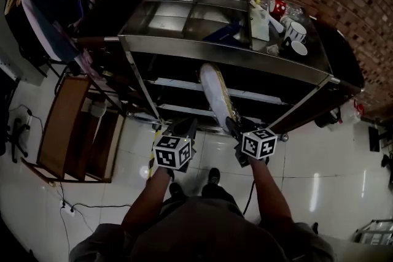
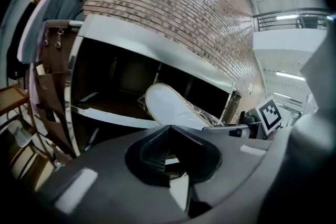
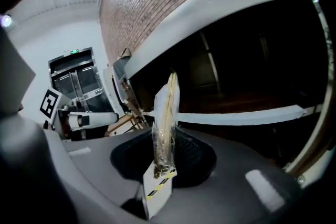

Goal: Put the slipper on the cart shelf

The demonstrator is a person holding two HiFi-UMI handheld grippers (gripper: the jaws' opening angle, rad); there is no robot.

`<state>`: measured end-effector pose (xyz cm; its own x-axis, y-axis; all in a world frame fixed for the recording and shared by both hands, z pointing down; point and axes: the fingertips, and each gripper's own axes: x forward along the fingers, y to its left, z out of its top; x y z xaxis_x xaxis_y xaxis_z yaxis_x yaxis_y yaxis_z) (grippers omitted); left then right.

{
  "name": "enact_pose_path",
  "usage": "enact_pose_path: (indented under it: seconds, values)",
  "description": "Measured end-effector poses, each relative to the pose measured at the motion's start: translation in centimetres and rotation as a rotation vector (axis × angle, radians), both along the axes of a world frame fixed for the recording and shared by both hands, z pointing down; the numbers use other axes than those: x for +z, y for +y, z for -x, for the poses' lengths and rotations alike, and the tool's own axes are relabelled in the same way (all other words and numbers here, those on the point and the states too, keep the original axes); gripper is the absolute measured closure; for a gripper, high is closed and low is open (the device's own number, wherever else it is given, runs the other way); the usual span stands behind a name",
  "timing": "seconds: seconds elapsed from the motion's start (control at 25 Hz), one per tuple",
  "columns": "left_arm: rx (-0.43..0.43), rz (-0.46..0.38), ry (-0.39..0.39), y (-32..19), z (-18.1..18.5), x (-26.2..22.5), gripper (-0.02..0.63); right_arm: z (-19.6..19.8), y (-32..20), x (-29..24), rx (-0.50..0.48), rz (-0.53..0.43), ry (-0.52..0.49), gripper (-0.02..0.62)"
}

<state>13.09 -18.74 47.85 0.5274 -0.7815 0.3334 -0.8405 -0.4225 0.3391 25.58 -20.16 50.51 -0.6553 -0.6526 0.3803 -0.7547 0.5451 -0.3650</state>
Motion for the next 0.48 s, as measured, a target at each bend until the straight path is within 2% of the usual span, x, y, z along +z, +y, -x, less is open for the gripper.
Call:
enact_pose_path:
  seconds: [0.24, 0.48]
  values:
    - [0.122, 0.005, -0.023, -3.3, -7.9, 0.3, 0.598, -9.8, -4.0, 0.9, 0.22, 0.024, 0.01, 0.535]
    - [0.174, 0.013, -0.04, -6.4, -12.4, 0.8, 0.598, -16.1, -8.6, 1.7, 0.356, 0.045, 0.015, 0.535]
